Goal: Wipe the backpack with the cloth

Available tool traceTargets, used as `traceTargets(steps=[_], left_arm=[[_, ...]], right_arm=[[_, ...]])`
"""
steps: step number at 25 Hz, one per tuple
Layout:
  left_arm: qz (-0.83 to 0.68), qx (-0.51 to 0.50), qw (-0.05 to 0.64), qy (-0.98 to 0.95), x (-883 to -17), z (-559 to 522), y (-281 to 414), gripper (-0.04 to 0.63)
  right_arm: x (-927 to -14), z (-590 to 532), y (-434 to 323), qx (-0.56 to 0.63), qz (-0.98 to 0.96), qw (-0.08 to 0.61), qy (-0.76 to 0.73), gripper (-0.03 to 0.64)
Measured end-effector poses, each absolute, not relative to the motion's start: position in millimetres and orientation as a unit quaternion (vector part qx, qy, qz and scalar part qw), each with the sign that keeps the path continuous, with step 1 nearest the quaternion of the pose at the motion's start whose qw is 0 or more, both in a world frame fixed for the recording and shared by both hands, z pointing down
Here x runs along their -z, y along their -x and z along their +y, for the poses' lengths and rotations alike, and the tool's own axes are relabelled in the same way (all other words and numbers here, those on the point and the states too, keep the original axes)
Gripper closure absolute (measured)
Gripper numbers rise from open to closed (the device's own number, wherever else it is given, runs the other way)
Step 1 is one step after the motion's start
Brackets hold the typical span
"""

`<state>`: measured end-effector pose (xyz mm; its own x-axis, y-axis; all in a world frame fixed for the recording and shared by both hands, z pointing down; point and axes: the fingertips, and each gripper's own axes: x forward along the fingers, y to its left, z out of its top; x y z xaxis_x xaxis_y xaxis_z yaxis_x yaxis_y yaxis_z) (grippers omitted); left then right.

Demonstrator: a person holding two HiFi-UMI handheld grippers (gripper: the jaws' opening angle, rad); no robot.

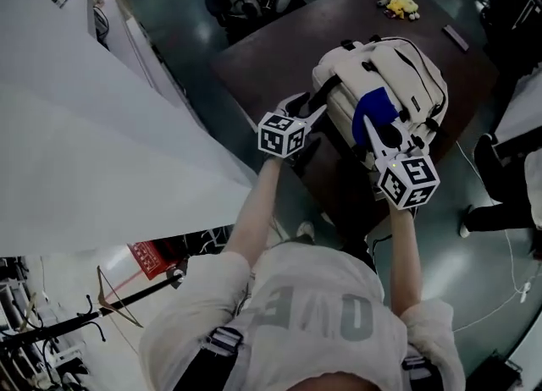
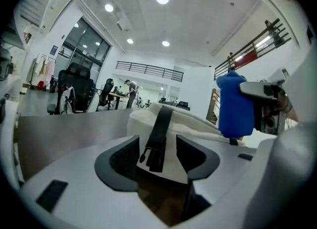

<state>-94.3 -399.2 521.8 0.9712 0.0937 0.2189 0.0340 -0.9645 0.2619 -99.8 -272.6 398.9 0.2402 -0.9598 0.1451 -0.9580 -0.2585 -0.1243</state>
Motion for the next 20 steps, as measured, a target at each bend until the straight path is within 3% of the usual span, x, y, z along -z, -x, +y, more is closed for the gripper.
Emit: traceTargets(steps=[7,8,15,17,20], left_arm=[[0.071,-0.140,0.167,-0.973,-540.9,-404.6,81.8,0.384],[0.075,-0.133,0.166,-0.974,-535.4,-405.4,82.1,0.420],[0.058,-0.061,0.099,-0.991,-471.8,-442.2,84.1,0.427],[0.065,-0.060,0.080,-0.993,-461.0,-446.6,80.6,0.477],[0.078,-0.060,0.074,-0.992,-452.5,-448.7,72.6,0.477]], right_arm=[[-419.9,-271.7,104.9,0.124,0.584,-0.002,0.802,0.578],[-421.9,-272.9,105.9,0.126,0.582,-0.005,0.803,0.578],[-452.1,-314.3,139.4,0.142,0.593,-0.009,0.793,0.578],[-464.1,-335.5,151.5,0.146,0.594,-0.001,0.791,0.578],[-494.0,-370.9,154.3,0.149,0.582,-0.025,0.799,0.578]])
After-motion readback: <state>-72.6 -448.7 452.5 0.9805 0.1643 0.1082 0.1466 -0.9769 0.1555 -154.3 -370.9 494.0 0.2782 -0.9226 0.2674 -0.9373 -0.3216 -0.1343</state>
